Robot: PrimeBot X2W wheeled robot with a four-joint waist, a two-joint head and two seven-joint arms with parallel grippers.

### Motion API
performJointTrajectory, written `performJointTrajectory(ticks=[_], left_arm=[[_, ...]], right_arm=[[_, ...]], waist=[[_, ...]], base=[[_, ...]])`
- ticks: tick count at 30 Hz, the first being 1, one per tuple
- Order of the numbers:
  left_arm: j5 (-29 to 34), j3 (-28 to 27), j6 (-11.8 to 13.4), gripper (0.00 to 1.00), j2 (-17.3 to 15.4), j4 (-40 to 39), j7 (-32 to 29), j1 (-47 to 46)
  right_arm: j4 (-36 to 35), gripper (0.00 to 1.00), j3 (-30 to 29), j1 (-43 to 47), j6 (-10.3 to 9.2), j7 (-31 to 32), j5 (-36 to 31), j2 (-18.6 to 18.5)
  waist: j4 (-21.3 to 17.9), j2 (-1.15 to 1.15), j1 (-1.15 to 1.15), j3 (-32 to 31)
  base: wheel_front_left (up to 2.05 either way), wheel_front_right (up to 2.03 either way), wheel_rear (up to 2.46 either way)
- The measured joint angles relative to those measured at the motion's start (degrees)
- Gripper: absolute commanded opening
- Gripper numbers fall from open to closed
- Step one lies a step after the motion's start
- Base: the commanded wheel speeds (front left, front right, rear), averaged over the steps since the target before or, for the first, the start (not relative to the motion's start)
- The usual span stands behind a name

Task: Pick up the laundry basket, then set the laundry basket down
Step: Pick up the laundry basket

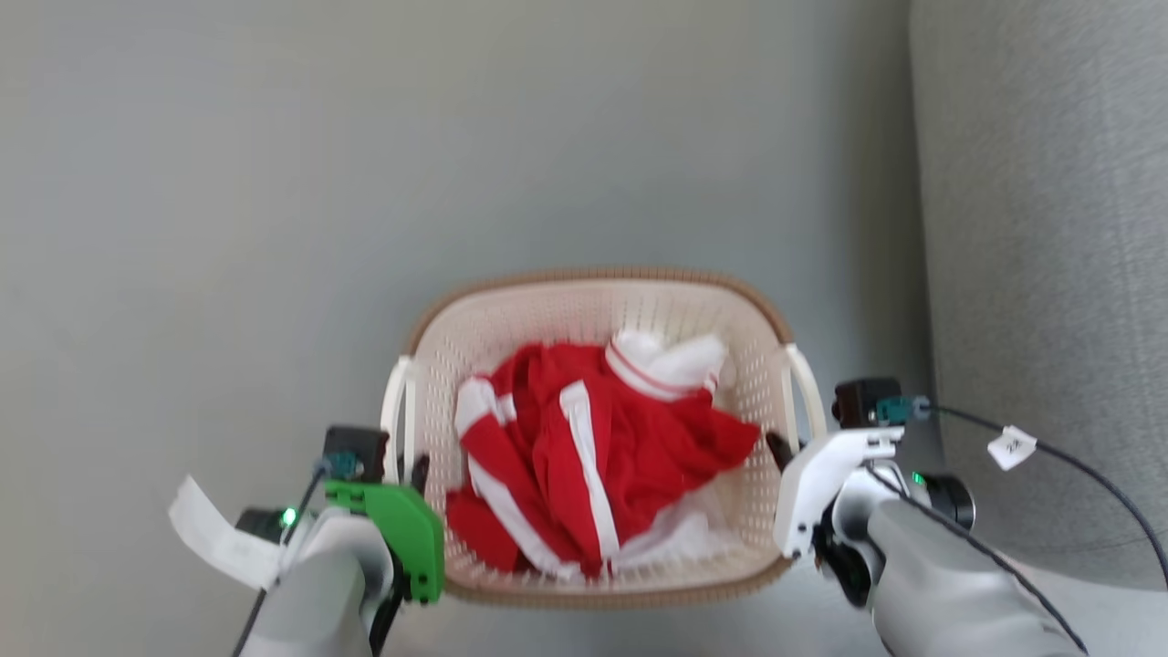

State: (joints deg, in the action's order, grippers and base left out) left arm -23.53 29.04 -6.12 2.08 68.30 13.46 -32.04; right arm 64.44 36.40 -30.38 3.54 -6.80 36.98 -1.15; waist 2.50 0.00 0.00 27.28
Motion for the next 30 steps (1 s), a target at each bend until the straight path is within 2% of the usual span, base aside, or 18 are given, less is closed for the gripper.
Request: performJointTrajectory(ticks=[30], left_arm=[[-5.67, 4.76, -1.31, 0.00, -0.32, 1.13, -7.14, 16.19]], right_arm=[[-0.97, 0.00, 7.42, 16.55, 0.02, 8.12, 8.34, 0.01]], waist=[[-1.59, 0.00, 0.00, -21.79]], base=[[0.00, 0.00, 0.00]])
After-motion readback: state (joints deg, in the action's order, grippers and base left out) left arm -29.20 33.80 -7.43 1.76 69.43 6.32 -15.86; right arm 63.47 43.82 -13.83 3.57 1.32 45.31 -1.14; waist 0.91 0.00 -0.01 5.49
